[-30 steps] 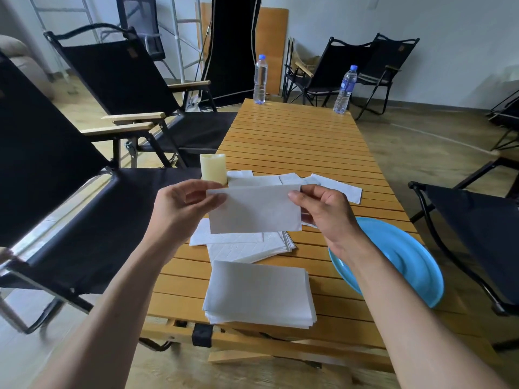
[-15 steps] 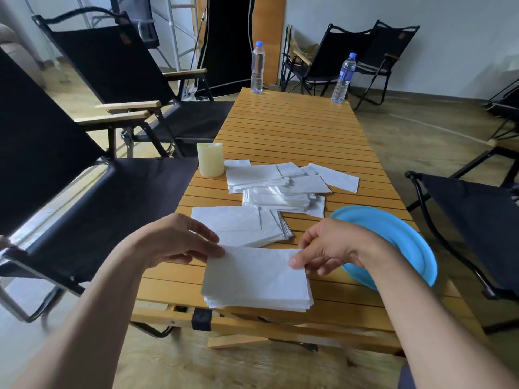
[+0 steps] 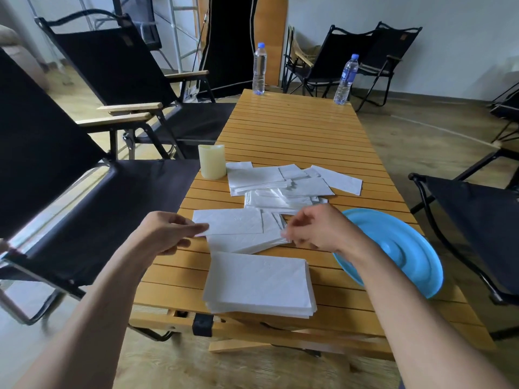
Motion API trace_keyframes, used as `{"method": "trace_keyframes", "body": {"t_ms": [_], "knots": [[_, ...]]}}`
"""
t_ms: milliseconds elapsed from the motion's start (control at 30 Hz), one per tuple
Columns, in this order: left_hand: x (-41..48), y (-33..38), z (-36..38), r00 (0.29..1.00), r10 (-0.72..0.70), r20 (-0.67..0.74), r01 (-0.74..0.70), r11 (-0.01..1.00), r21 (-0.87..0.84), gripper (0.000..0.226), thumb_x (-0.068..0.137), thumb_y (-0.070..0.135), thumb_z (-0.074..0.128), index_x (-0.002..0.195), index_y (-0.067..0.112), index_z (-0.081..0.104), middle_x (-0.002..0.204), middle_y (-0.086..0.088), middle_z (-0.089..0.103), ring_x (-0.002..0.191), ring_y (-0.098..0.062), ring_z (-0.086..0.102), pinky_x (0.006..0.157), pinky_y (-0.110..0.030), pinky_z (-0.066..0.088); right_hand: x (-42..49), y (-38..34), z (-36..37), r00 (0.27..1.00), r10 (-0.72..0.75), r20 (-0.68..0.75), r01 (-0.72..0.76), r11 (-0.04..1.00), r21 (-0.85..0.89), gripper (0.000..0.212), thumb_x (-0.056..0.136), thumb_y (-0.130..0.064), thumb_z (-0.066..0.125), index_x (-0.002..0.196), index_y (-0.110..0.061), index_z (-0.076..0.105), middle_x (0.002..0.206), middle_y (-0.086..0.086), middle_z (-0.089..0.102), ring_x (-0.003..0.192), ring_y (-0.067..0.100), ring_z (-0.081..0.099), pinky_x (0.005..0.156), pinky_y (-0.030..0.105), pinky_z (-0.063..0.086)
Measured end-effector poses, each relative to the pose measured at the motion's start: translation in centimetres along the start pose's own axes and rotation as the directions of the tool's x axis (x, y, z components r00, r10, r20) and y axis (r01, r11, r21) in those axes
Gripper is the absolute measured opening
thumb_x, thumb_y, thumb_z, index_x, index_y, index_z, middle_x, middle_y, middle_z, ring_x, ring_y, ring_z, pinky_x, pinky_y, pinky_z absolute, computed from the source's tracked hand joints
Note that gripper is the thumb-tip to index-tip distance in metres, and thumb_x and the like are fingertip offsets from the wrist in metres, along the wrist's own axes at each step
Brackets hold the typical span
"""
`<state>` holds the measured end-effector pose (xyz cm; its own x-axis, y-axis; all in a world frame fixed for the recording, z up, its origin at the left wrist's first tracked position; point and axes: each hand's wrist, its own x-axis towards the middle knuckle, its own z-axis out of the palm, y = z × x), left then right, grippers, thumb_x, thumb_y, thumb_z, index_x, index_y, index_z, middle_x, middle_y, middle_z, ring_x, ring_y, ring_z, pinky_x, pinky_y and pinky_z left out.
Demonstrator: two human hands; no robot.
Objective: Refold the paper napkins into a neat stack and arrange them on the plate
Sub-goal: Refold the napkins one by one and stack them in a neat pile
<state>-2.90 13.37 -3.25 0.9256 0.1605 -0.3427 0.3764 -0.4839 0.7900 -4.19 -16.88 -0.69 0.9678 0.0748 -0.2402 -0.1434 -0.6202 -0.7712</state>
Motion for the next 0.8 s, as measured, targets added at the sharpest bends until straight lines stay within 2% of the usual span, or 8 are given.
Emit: {"method": "trace_keyframes", "body": {"t_ms": [133,233,300,433,567,633,733,800], "knots": [[1.8,-1.5,2.1,0.932,0.239,-0.274,-0.201,0.966,0.160,0.031,0.090,0.031,0.073,0.116,0.016,0.071,0.118,-0.010,0.070,0.100,-0.024,0.066,0.081,-0.038,0.055,2.7,0.2,3.3,0.983,-0.183,-0.028,0.182,0.983,-0.037,0.025,0.102,-0.027,0.054,0.122,-0.029,0.069,0.127,-0.002,0.067,0.120,0.015,0.058,0.091,0.024,0.045],[2.9,-2.1,3.7,0.902,0.390,-0.188,-0.288,0.865,0.411,0.036,0.096,0.030,0.064,0.132,0.022,0.062,0.143,-0.009,0.056,0.145,-0.032,0.035,0.111,-0.052,0.033,4.3,1.3,5.5,0.974,-0.223,0.029,0.224,0.946,-0.235,0.036,0.108,-0.026,0.039,0.138,-0.032,0.058,0.152,-0.001,0.047,0.148,0.023,0.026,0.118,0.036,0.022],[3.2,-2.2,4.3,0.904,0.409,-0.126,-0.310,0.829,0.464,0.040,0.098,0.025,0.062,0.138,0.024,0.056,0.147,-0.003,0.053,0.152,-0.028,0.021,0.117,-0.056,0.019,5.0,1.9,6.2,0.974,-0.216,0.065,0.225,0.910,-0.348,0.040,0.108,-0.028,0.034,0.142,-0.036,0.053,0.160,-0.004,0.035,0.153,0.021,0.009,0.121,0.040,0.009],[3.4,-1.5,4.2,0.884,0.445,-0.141,-0.356,0.839,0.411,0.045,0.087,0.016,0.072,0.130,0.026,0.061,0.130,0.000,0.064,0.131,-0.029,0.048,0.109,-0.056,0.031,5.7,2.0,6.6,0.961,-0.262,0.083,0.272,0.862,-0.428,0.041,0.108,-0.023,0.034,0.142,-0.031,0.053,0.159,-0.013,0.036,0.154,0.016,0.007,0.120,0.041,0.006],[2.8,-0.6,3.9,0.906,0.385,-0.176,-0.361,0.920,0.154,0.059,0.077,0.004,0.080,0.130,0.022,0.063,0.118,-0.005,0.065,0.109,-0.025,0.058,0.097,-0.044,0.052,5.5,1.6,6.4,0.939,-0.344,-0.022,0.324,0.902,-0.286,0.037,0.104,-0.010,0.043,0.135,-0.017,0.062,0.145,-0.004,0.056,0.145,0.016,0.036,0.116,0.028,0.026],[2.3,-0.2,3.5,0.898,0.401,-0.181,-0.395,0.916,0.070,0.045,0.079,0.002,0.079,0.119,0.019,0.069,0.114,-0.007,0.066,0.104,-0.026,0.060,0.086,-0.037,0.055,5.2,1.3,5.9,0.931,-0.336,-0.142,0.319,0.939,-0.125,0.032,0.100,-0.011,0.054,0.130,-0.017,0.065,0.137,-0.001,0.062,0.131,0.014,0.052,0.099,0.015,0.040],[1.5,0.8,2.3,0.898,0.422,-0.124,-0.437,0.890,-0.128,0.018,0.081,0.006,0.079,0.096,0.016,0.076,0.096,-0.006,0.073,0.086,-0.024,0.068,0.068,-0.024,0.055,5.0,0.8,5.1,0.923,-0.298,-0.244,0.320,0.945,0.059,0.045,0.089,-0.017,0.074,0.132,-0.023,0.059,0.134,-0.007,0.060,0.123,0.007,0.055,0.098,0.024,0.047],[0.7,1.6,1.4,0.901,0.427,-0.078,-0.433,0.874,-0.221,0.013,0.081,0.008,0.079,0.089,0.018,0.077,0.092,-0.006,0.075,0.084,-0.021,0.071,0.070,-0.025,0.057,4.7,0.2,4.9,0.935,-0.273,-0.226,0.310,0.939,0.149,0.063,0.084,-0.020,0.080,0.140,-0.027,0.051,0.136,-0.012,0.054,0.122,0.006,0.053,0.100,0.028,0.045]]}}
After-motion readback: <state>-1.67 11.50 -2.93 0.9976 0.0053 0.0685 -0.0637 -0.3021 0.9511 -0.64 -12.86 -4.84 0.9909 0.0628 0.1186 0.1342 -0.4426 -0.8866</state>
